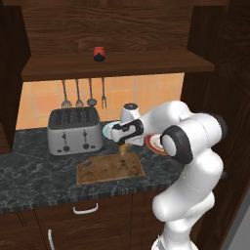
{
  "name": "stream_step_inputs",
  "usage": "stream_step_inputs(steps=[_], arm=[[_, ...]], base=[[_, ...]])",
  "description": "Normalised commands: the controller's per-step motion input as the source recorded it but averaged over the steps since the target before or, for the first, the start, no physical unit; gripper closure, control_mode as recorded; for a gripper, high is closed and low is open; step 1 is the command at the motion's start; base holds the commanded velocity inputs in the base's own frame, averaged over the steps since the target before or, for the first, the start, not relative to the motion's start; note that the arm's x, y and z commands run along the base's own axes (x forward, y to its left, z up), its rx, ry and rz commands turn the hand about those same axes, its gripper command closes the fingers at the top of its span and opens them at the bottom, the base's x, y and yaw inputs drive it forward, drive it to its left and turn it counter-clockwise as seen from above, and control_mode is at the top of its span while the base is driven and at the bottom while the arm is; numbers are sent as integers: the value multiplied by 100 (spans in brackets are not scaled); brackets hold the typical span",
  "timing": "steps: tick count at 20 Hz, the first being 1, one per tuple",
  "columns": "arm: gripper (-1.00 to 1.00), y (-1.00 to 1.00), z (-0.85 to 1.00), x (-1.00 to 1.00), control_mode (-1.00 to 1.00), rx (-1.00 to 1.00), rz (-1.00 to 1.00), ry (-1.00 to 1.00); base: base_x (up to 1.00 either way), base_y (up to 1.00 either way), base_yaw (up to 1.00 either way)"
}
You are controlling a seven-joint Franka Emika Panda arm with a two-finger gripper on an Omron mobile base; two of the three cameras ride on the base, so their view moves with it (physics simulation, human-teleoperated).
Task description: From the different types of pastries on the counter, select a croissant and place it on the cutting board. Then retrieve a jar of jam from the cabinet and place it alongside the croissant on the cutting board.
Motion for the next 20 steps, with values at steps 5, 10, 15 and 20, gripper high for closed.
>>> stream_step_inputs(steps=[5, 10, 15, 20], arm=[[100, 0, 0, -63, -100, 0, -3, -9], [100, 0, -4, -6, -100, 0, -2, -1], [100, 1, -16, -3, -100, 0, -2, 0], [-100, 14, -17, 0, -100, 0, 0, 0]], base=[[0, 0, 0], [0, 0, 0], [0, 0, 0], [0, 0, 0]])
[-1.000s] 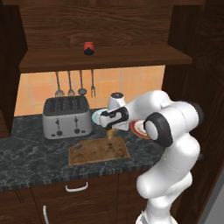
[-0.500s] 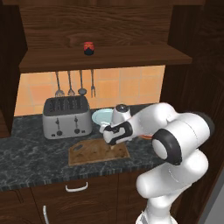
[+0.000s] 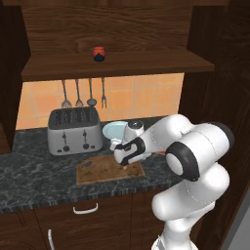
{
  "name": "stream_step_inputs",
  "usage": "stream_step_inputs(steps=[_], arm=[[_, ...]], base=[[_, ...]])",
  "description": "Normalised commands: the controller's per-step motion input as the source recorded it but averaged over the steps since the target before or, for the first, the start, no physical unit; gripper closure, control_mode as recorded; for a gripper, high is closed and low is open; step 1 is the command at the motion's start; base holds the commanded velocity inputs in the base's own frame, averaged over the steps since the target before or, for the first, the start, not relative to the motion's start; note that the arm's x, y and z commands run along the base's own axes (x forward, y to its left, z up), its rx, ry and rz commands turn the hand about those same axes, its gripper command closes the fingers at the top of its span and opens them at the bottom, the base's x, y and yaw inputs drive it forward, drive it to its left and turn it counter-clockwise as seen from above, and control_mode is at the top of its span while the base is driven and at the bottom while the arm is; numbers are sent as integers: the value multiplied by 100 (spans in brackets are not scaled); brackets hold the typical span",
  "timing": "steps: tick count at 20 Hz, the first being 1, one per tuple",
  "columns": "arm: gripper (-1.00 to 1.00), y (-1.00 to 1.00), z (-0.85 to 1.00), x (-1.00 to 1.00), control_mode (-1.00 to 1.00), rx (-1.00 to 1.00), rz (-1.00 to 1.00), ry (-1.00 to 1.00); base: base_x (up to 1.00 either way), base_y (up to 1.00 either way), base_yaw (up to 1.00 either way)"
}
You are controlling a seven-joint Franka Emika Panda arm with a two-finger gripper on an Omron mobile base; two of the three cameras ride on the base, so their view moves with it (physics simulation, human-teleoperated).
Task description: From the different types of pastries on the counter, select a croissant and place it on the cutting board. Then retrieve a jar of jam from the cabinet and place it alongside the croissant on the cutting board.
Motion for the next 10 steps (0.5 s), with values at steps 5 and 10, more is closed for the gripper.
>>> stream_step_inputs(steps=[5, 10], arm=[[-100, 0, 4, -1, -100, 0, 0, 0], [-100, 0, 18, -11, -100, 0, 0, 0]], base=[[0, 0, 0], [0, 0, 0]])
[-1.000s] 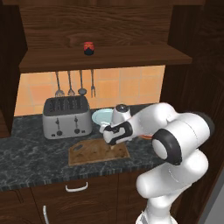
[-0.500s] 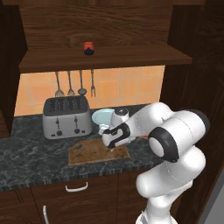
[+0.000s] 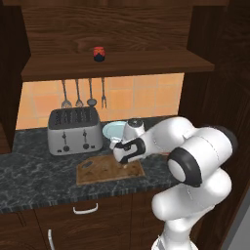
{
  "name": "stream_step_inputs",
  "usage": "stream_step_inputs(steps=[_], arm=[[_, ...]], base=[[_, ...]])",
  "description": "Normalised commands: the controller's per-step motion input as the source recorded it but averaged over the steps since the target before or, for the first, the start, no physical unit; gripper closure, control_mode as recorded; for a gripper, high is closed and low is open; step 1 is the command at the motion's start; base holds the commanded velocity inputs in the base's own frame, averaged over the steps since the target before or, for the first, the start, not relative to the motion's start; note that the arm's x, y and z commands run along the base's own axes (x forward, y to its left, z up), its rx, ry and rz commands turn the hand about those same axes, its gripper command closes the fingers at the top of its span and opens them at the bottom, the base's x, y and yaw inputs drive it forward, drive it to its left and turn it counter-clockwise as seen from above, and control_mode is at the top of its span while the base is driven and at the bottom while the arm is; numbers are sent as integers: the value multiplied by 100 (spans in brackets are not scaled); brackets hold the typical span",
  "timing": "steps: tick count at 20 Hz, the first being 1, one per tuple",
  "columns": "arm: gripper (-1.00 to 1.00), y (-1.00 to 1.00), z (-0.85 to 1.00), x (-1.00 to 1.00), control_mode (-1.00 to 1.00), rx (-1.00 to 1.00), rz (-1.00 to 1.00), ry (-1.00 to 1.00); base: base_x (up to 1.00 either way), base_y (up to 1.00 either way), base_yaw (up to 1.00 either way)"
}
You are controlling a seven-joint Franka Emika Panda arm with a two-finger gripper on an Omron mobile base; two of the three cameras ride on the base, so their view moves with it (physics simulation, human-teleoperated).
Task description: From the different types of pastries on the counter, select a croissant and place it on the cutting board. Then retrieve a jar of jam from the cabinet and place it alongside the croissant on the cutting board.
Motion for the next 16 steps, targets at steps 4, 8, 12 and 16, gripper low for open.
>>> stream_step_inputs(steps=[4, 8, 12, 16], arm=[[-100, 0, 41, -19, -100, -1, 0, 0], [-100, 0, 56, -20, -100, -3, 0, 0], [-100, 0, 63, -24, -100, -3, 1, 0], [-100, 0, 60, -29, -100, -5, 10, 0]], base=[[0, 0, 0], [0, 0, 0], [0, 0, 0], [0, 0, 0]])
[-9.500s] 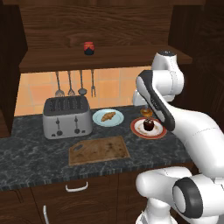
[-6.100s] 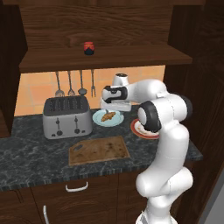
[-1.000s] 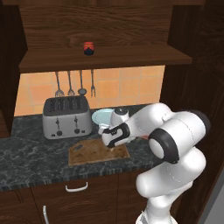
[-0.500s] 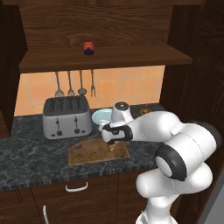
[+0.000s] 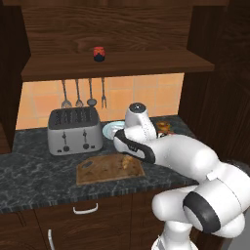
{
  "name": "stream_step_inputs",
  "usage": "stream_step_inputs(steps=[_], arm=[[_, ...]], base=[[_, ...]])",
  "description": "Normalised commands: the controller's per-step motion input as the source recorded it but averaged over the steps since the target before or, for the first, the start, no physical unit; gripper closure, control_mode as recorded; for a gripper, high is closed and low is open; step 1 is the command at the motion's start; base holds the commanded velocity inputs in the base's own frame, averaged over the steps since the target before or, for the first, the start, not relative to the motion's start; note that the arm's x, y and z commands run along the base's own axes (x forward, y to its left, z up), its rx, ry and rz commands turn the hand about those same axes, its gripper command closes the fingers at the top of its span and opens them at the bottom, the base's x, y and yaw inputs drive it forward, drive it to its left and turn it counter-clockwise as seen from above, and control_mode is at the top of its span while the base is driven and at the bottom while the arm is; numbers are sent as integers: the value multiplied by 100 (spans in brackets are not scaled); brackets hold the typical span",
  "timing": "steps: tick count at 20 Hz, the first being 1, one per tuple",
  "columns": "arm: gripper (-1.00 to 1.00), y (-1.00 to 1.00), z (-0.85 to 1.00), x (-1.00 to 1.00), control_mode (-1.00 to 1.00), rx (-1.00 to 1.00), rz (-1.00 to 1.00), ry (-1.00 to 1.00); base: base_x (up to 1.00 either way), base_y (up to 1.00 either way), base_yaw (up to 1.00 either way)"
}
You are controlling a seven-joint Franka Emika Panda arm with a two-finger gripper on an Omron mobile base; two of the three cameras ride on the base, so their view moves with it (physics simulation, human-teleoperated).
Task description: From the different types of pastries on the counter, select a croissant and place it on the cutting board. Then retrieve a jar of jam from the cabinet and place it alongside the croissant on the cutting board.
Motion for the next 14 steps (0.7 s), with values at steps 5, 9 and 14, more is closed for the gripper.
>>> stream_step_inputs(steps=[5, 9, 14], arm=[[-100, 0, 57, -11, -100, -6, 16, -1], [-100, 0, 54, 0, -100, -4, 15, -6], [-100, 0, 55, 0, -100, -3, 14, -10]], base=[[0, 0, 0], [0, 0, 0], [0, 0, 0]])
